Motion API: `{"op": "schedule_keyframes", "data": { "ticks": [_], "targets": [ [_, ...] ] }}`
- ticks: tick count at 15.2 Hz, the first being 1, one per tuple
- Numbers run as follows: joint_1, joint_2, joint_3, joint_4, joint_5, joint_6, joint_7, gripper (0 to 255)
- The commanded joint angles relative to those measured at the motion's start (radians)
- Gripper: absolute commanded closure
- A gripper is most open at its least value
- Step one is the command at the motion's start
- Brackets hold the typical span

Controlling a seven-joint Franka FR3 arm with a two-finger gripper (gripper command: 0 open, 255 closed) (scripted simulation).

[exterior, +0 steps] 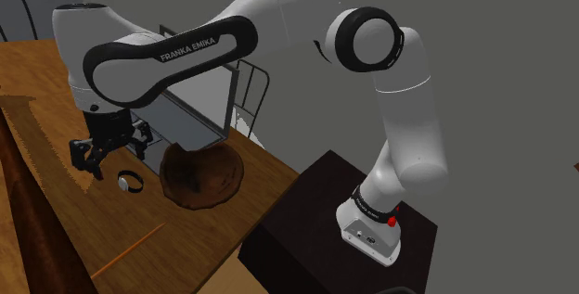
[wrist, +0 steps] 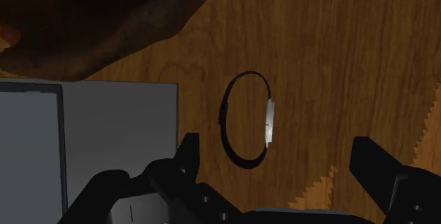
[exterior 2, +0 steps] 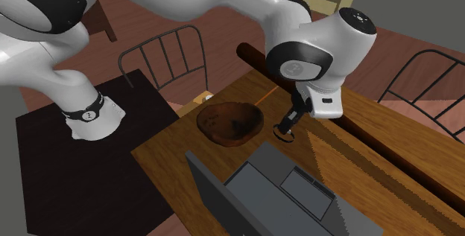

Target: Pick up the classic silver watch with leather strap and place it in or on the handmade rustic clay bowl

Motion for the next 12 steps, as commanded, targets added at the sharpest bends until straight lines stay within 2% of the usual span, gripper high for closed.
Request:
{"op": "schedule_keyframes", "data": {
  "ticks": [1, 4, 11, 12],
  "targets": [
    [0.005, 0.014, -0.003, -0.007, -0.005, 0.021, 0.004, 0],
    [0.008, 0.028, -0.007, -0.021, -0.010, 0.048, 0.007, 0],
    [0.008, 0.028, -0.007, -0.020, -0.010, 0.047, 0.007, 0],
    [0.008, 0.028, -0.007, -0.020, -0.010, 0.047, 0.007, 255]
  ]
}}
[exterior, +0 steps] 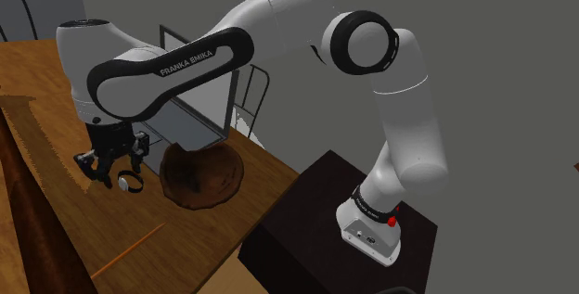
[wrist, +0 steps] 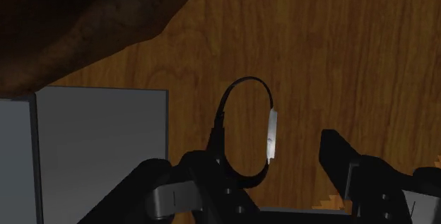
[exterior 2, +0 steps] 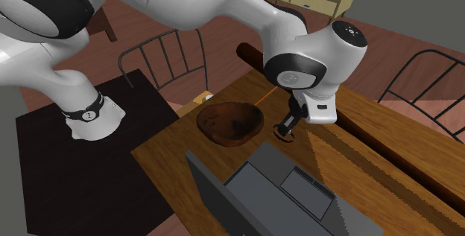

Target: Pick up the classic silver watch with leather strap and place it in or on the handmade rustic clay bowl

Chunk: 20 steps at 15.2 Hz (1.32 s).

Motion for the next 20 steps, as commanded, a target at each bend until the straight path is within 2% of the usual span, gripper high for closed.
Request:
{"op": "schedule_keyframes", "data": {
  "ticks": [1, 9, 20],
  "targets": [
    [0.000, 0.000, 0.000, 0.000, 0.000, 0.000, 0.000, 255],
    [0.000, 0.000, 0.000, 0.000, 0.000, 0.000, 0.000, 255],
    [-0.010, -0.072, 0.019, 0.036, 0.024, -0.105, -0.003, 255]
  ]
}}
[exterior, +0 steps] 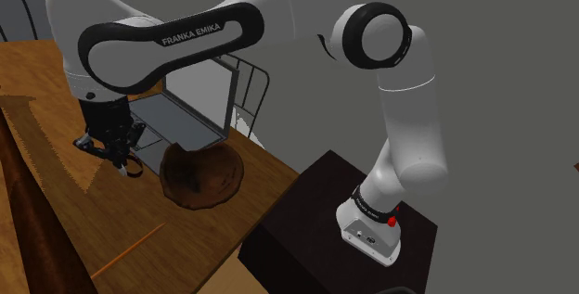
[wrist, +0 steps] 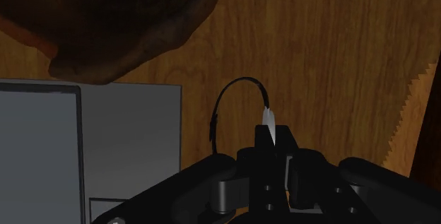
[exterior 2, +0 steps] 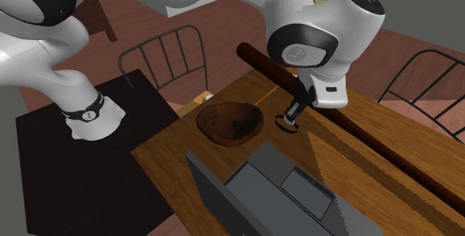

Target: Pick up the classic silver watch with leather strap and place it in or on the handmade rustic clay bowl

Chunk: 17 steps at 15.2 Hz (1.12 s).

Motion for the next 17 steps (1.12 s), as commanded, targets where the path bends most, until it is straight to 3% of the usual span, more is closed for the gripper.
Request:
{"op": "schedule_keyframes", "data": {
  "ticks": [1, 17],
  "targets": [
    [0.000, -0.011, 0.003, 0.010, 0.004, -0.020, 0.000, 255],
    [0.001, -0.074, 0.021, 0.129, 0.028, -0.198, 0.000, 255]
  ]
}}
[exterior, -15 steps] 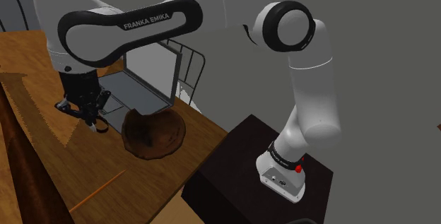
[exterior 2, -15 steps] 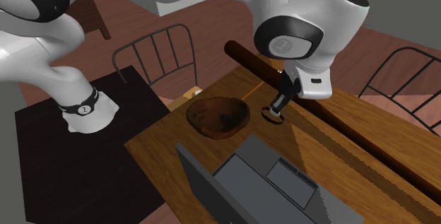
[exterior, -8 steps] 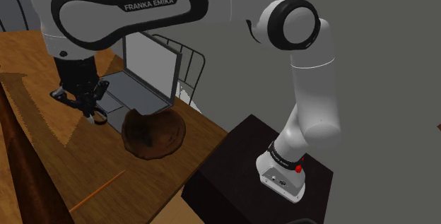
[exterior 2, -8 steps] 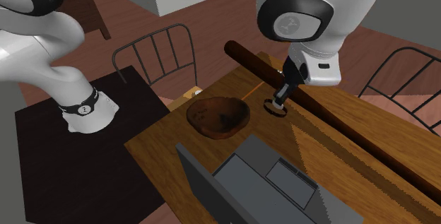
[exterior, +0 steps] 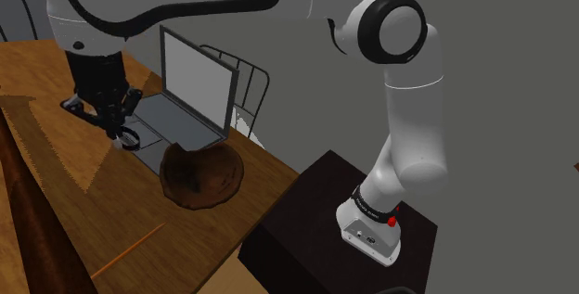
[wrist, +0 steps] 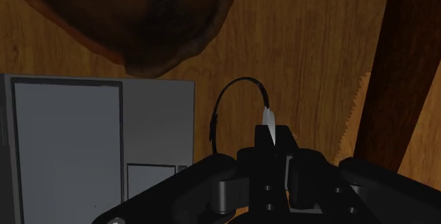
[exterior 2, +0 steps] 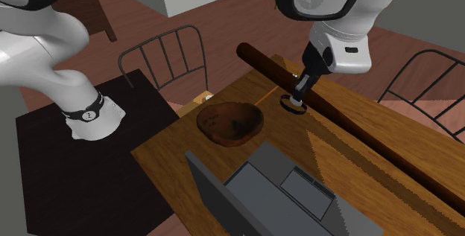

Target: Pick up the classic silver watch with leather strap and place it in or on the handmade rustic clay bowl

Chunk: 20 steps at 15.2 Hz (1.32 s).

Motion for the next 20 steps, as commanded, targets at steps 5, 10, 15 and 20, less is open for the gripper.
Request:
{"op": "schedule_keyframes", "data": {
  "ticks": [5, 10, 15, 20],
  "targets": [
    [0.008, -0.008, 0.004, 0.069, 0.004, -0.076, 0.004, 255],
    [-0.101, -0.253, 0.031, -0.263, 0.090, 0.020, -0.053, 255],
    [-0.176, -0.479, 0.033, -0.514, 0.190, 0.062, -0.143, 255],
    [-0.199, -0.600, 0.018, -0.658, 0.245, 0.091, -0.204, 255]
  ]
}}
